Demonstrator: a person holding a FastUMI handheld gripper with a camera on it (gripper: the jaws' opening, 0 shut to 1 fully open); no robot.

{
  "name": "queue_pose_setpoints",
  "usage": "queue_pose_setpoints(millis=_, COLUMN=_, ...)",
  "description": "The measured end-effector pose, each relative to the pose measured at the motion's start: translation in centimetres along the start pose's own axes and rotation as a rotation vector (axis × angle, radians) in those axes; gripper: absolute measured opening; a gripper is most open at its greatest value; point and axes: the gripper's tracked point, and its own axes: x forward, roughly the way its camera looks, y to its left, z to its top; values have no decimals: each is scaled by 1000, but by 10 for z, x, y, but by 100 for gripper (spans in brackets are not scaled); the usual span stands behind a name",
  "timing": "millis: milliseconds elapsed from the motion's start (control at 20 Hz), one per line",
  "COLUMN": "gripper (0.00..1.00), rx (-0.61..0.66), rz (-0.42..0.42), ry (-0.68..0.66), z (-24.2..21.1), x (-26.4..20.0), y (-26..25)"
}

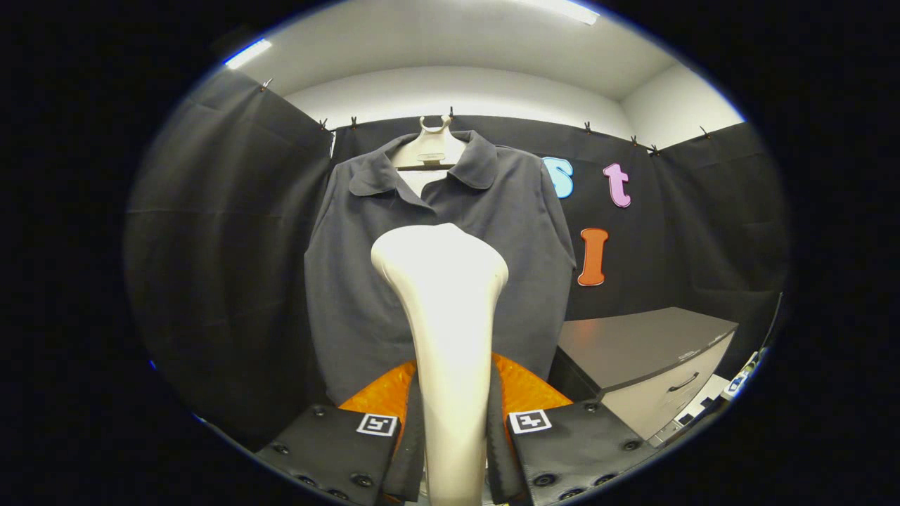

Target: Iron the clothes twice with a garment steamer, once on the left side and once on the right side.

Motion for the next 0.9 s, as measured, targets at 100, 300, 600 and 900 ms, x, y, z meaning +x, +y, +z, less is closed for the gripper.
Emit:
queue_pose_setpoints(millis=100, gripper=44, rx=-4, rz=-11, ry=-5, z=0, x=-5, y=-9)
queue_pose_setpoints(millis=300, gripper=44, rx=-1, rz=-46, ry=-13, z=1, x=-16, y=-28)
queue_pose_setpoints(millis=600, gripper=44, rx=14, rz=-67, ry=-9, z=-1, x=-19, y=-41)
queue_pose_setpoints(millis=900, gripper=44, rx=12, rz=-56, ry=-11, z=1, x=-16, y=-38)
